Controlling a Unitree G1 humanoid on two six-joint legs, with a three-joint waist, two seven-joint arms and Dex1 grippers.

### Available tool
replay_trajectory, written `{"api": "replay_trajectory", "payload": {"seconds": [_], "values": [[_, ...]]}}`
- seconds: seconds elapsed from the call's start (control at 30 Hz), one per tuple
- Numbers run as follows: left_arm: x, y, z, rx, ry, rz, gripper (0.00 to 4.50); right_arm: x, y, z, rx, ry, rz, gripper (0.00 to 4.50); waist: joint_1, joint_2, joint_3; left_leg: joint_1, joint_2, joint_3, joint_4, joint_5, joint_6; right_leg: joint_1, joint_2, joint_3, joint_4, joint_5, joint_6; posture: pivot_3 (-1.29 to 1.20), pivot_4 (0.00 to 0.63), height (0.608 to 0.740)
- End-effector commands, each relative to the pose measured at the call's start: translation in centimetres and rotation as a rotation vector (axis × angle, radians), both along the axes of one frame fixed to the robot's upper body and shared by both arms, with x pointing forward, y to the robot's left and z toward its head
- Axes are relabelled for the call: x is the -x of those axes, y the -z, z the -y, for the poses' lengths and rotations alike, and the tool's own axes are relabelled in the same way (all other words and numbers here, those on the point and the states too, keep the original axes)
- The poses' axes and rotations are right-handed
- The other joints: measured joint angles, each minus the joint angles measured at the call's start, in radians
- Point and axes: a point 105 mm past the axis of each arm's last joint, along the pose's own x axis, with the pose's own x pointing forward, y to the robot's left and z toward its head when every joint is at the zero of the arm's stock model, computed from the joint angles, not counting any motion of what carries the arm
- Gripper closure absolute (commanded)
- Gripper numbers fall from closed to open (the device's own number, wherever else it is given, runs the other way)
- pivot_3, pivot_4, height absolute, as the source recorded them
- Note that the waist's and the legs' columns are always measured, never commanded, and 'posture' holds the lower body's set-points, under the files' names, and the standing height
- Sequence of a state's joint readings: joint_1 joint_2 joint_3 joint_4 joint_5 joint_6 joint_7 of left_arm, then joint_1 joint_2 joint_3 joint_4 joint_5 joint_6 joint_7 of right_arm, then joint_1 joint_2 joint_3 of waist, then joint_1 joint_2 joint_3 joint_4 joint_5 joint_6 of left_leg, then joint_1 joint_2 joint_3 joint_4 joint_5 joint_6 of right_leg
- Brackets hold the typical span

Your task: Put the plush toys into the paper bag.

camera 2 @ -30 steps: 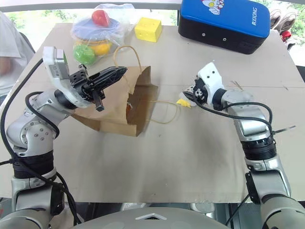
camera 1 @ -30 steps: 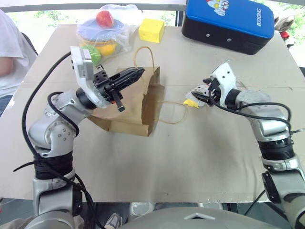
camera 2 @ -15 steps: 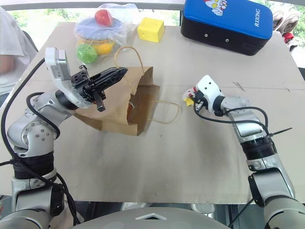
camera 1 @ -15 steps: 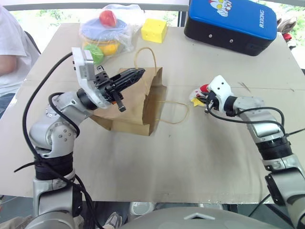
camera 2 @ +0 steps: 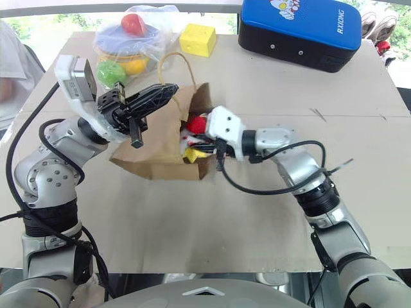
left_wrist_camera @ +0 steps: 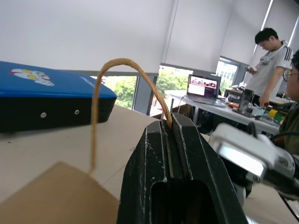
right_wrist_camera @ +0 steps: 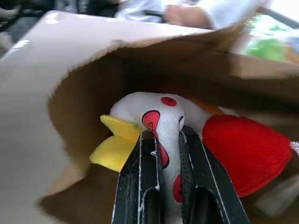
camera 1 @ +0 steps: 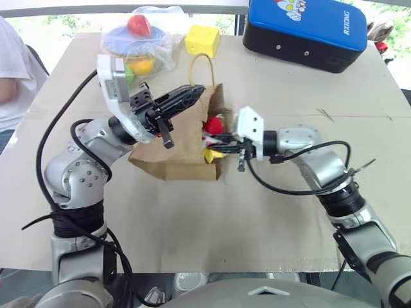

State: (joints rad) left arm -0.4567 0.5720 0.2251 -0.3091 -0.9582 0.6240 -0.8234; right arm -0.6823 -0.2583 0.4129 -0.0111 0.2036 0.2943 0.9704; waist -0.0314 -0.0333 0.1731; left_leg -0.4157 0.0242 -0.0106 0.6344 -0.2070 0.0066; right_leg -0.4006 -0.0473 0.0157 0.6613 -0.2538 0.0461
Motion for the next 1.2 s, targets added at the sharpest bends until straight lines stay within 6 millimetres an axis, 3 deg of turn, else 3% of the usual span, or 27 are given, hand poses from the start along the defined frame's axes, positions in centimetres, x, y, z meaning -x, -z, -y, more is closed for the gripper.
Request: {"api": "replay_trajectory", "payload": {"seconds": [0.03,0.17,0.33,0.47,0.6,0.73,0.87,0.97,1.07,1.2], "values": [[1.3,-0.9,1.0,0.006,0.054,0.046,4.50,-0.2,-1.0,-2.1,-0.045,-0.058,0.099,4.46,-0.003,0.000,0.000,0.000,0.000,0.000,0.000,0.000,0.000,0.000,0.000,0.000,0.000,0.000,0.000,0.00,0.150,0.740],[1.7,-0.4,1.0,0.002,0.059,0.035,4.50,-0.1,-1.3,-4.3,-0.083,-0.125,0.111,4.46,-0.006,0.000,0.000,0.000,0.000,0.000,0.000,0.000,0.000,0.000,0.000,0.000,0.000,0.000,0.000,0.00,0.150,0.740],[1.9,-0.3,0.7,0.005,0.043,0.033,4.50,-1.4,0.4,-6.2,-0.066,-0.099,0.054,4.46,-0.007,0.000,0.000,0.000,0.000,0.000,0.000,0.000,0.000,0.000,0.000,0.000,0.001,0.000,0.000,0.00,0.150,0.740],[1.9,-0.1,0.1,0.001,0.010,0.028,4.50,-2.4,0.9,-6.2,-0.081,-0.050,0.045,2.85,-0.005,0.000,0.000,0.000,0.000,-0.001,0.000,0.000,0.000,0.000,0.000,0.000,0.001,0.000,0.000,0.00,0.150,0.740],[1.5,0.5,-1.2,-0.010,-0.040,0.019,4.50,-2.2,0.1,-3.8,-0.090,-0.012,0.087,1.13,-0.003,0.000,0.000,0.000,0.000,-0.002,0.000,0.000,0.000,0.000,-0.001,0.000,0.000,0.000,0.000,0.00,0.150,0.740],[1.3,0.9,-1.8,-0.014,-0.062,0.018,4.50,-1.7,-1.2,-0.9,-0.106,0.041,0.074,1.13,0.001,0.000,0.000,0.000,0.000,-0.006,0.000,0.000,0.000,0.000,-0.001,-0.001,0.000,0.000,0.000,0.00,0.150,0.740],[1.0,1.3,-2.0,-0.022,-0.074,0.017,4.50,-1.1,-2.4,3.6,-0.087,0.176,0.022,1.13,0.006,0.001,0.000,0.000,-0.001,-0.006,0.000,0.000,0.000,0.000,-0.001,-0.001,0.000,0.000,0.000,0.00,0.150,0.740],[0.8,1.6,-2.0,-0.028,-0.074,0.018,4.50,-0.4,-2.1,6.5,-0.041,0.279,-0.029,1.13,0.007,0.001,0.000,0.000,0.000,-0.005,0.000,0.000,0.000,0.000,-0.001,0.000,0.000,0.000,0.000,0.00,0.150,0.740],[0.7,1.7,-2.1,-0.038,-0.073,0.021,4.50,-0.3,-0.4,8.8,0.007,0.420,-0.131,1.13,0.011,0.001,0.000,0.000,0.000,-0.003,-0.001,0.000,0.000,0.000,-0.001,-0.001,0.000,0.000,-0.001,0.00,0.150,0.740],[0.6,1.8,-2.0,-0.045,-0.073,0.026,4.50,-0.1,4.0,11.5,0.086,0.639,-0.331,1.13,0.016,0.000,0.000,0.000,0.000,0.001,-0.001,0.000,0.000,0.000,-0.001,0.000,0.000,0.000,-0.001,0.00,0.150,0.740]]}}
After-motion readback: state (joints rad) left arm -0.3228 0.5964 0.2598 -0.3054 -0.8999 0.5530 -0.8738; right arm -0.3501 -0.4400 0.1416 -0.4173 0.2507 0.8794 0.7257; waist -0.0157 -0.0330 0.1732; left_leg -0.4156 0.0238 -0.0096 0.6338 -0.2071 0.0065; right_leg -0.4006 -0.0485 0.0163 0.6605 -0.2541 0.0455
